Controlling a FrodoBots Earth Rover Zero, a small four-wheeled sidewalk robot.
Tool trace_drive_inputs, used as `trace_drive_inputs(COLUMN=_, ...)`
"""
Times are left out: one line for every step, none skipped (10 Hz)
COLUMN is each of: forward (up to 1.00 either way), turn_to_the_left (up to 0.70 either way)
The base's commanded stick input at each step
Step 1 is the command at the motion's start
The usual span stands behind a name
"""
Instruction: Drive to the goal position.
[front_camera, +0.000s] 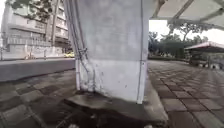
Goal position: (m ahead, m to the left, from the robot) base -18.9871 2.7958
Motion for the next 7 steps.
trace_drive_inputs(forward=0.0, turn_to_the_left=-0.7)
trace_drive_inputs(forward=0.0, turn_to_the_left=-0.7)
trace_drive_inputs(forward=0.0, turn_to_the_left=-0.7)
trace_drive_inputs(forward=0.0, turn_to_the_left=-0.7)
trace_drive_inputs(forward=0.0, turn_to_the_left=-0.7)
trace_drive_inputs(forward=0.0, turn_to_the_left=-0.7)
trace_drive_inputs(forward=0.0, turn_to_the_left=-0.7)
